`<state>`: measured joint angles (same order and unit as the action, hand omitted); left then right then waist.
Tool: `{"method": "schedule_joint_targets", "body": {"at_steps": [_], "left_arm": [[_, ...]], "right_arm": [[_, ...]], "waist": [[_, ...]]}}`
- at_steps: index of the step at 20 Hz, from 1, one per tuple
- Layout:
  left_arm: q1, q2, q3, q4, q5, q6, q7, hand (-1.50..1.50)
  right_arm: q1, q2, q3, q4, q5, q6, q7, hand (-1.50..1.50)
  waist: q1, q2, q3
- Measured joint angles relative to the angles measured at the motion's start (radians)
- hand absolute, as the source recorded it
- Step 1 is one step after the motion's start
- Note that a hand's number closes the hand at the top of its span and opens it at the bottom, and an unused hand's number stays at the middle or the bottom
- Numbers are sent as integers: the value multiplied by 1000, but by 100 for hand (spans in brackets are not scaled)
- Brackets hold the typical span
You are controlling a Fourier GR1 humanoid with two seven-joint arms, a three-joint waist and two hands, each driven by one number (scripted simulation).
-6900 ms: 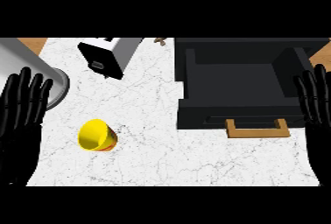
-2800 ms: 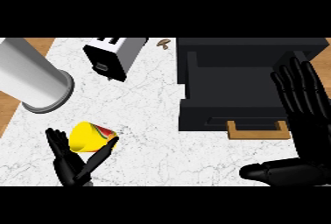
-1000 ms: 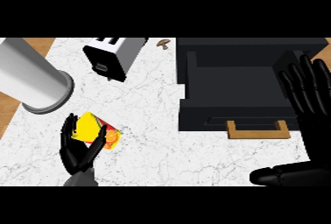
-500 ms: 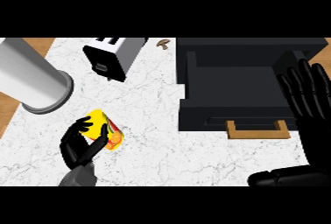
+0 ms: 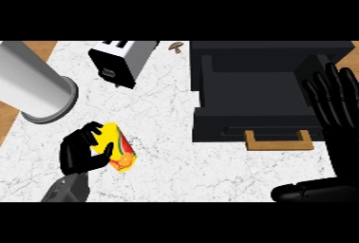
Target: Pick up the cup, place it into the drawer and close the drawer
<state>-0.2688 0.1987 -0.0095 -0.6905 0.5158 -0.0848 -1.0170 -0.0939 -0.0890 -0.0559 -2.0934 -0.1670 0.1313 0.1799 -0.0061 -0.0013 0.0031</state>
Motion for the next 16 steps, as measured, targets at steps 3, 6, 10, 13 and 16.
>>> {"method": "schedule_joint_targets", "body": {"at_steps": [3,6,10,13,16], "left_arm": [[13,9,-21,-68,-9,-38,25,150],[34,10,-59,-168,-28,-56,60,150],[22,1,-105,-296,-54,-36,153,150],[19,-5,-130,-435,-53,1,260,150],[-1,-11,-139,-554,-47,42,371,150]], "right_arm": [[3,-10,-14,-3,-11,6,7,-150],[-6,-12,-16,-11,-6,-4,26,-150],[1,-2,-5,3,13,-8,12,-150],[0,-3,-8,-2,8,-8,19,-150],[3,-5,-14,-4,2,-6,17,-150]], "waist": [[4,0,-2],[8,-1,-2],[9,-1,-2],[11,-2,-2],[10,-2,-2]]}}
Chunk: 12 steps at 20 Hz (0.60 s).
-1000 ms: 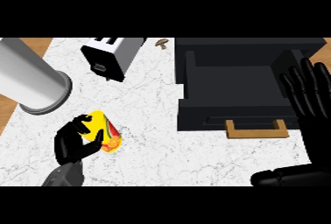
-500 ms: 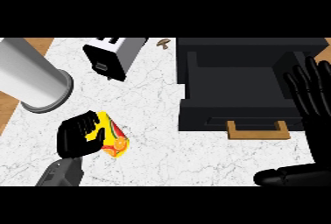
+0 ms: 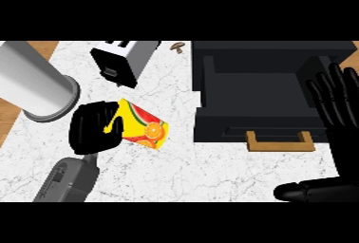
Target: Pick up the cup, place it into the drawer and close the drawer
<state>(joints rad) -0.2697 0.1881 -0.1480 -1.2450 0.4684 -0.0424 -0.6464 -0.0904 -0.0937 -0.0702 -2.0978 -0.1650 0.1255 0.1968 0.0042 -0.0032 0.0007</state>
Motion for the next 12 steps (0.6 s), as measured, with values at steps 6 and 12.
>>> {"method": "schedule_joint_targets", "body": {"at_steps": [6,12], "left_arm": [[-133,-31,12,-100,-10,97,178,150],[-295,-62,19,-118,-57,192,319,150]], "right_arm": [[-20,0,0,15,3,-3,3,-150],[-3,-1,0,2,13,0,-7,-150]], "waist": [[-5,2,0],[-9,2,0]]}}
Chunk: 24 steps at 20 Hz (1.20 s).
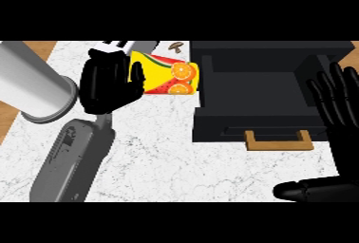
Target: Pick up the cup, place it into the drawer and close the drawer
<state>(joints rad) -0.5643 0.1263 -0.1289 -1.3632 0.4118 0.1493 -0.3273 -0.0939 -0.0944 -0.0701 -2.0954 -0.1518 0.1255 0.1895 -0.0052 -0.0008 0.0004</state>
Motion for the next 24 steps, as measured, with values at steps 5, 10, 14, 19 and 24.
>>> {"method": "schedule_joint_targets", "body": {"at_steps": [5,10,14,19,24], "left_arm": [[-129,-36,7,54,-56,52,60,150],[-223,-65,7,84,-110,95,126,150],[-322,-77,26,161,-135,104,170,150],[-419,-110,20,313,-159,126,149,150],[-507,-121,-29,441,-110,194,121,150]], "right_arm": [[13,-5,-11,2,-13,14,-9,-150],[38,0,-14,9,-18,26,-31,-150],[22,0,-16,24,-13,20,-29,-150],[-5,-2,-14,30,-3,12,-21,-150],[2,-14,-29,39,-23,34,-35,-150]], "waist": [[-2,1,0],[-2,1,0],[-3,1,0],[-9,3,0],[-17,4,0]]}}
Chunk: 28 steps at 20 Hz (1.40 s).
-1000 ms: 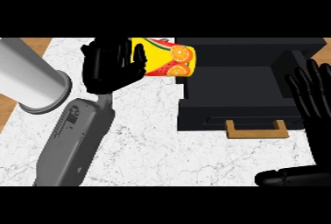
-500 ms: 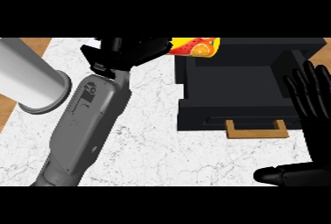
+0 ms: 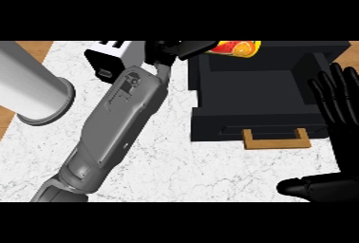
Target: Pick up the cup, place it into the drawer and close the drawer
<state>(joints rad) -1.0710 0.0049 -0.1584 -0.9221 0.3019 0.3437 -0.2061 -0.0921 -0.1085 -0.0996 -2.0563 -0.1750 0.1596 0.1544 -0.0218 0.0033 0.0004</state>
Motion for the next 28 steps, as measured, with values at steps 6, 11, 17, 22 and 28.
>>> {"method": "schedule_joint_targets", "body": {"at_steps": [6,11,17,22,28], "left_arm": [[-104,-4,-34,193,74,32,-70,150],[-159,-4,-110,297,158,62,-96,150],[-212,-5,-204,421,223,75,-130,150],[-238,-5,-289,470,271,92,-137,150],[-259,-5,-387,527,279,119,-113,-150]], "right_arm": [[-20,-1,3,6,1,-4,13,-150],[-7,-4,8,-18,-5,3,22,-150],[-11,-1,12,15,-8,20,-9,-150],[-26,10,34,16,-2,19,-11,-150],[-47,11,33,36,-8,23,-21,-150]], "waist": [[-11,3,0],[-26,5,0],[-46,12,1],[-66,16,1],[-80,20,2]]}}
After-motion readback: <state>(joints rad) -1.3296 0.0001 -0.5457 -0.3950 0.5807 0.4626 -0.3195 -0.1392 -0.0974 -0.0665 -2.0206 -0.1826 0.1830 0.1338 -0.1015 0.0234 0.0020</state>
